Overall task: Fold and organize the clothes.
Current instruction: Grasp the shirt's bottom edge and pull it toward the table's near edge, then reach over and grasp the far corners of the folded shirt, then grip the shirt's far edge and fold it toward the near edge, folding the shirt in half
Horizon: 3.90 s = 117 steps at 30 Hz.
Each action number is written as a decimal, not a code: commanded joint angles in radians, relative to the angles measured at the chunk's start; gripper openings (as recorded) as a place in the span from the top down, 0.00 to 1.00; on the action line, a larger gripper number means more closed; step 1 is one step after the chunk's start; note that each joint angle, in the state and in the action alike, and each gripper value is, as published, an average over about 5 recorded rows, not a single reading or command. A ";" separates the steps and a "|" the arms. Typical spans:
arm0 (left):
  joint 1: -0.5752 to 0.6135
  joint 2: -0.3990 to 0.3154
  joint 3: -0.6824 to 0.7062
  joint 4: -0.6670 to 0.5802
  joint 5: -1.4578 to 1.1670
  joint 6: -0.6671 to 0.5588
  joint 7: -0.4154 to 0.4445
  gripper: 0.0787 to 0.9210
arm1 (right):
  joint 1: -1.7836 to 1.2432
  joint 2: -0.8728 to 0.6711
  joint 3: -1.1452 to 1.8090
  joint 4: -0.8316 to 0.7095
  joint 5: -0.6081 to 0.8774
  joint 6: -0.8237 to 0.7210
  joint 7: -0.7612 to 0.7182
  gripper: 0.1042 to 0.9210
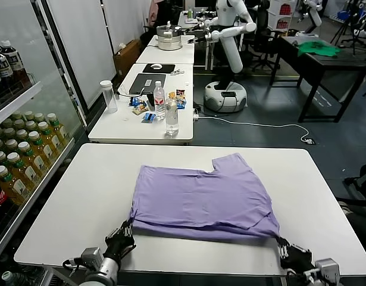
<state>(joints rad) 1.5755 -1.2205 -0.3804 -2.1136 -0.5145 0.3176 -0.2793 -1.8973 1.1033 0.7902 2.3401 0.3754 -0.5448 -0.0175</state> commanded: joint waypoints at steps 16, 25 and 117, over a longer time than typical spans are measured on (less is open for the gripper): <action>0.018 0.033 -0.036 -0.149 0.049 0.000 -0.033 0.64 | 0.176 -0.034 -0.018 -0.006 0.020 0.057 0.050 0.57; -0.314 0.046 0.037 0.093 -0.054 0.008 -0.053 0.33 | 0.609 -0.085 -0.244 -0.273 0.061 0.015 0.103 0.25; -0.463 0.099 0.175 0.142 -0.168 0.036 -0.040 0.95 | 0.978 -0.093 -0.436 -0.501 0.251 -0.033 0.150 0.99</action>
<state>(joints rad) 1.0037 -1.1560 -0.1873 -1.7730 -0.6621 0.3501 -0.3200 -0.7341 1.0776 0.2479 1.5955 0.6130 -0.5734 0.1272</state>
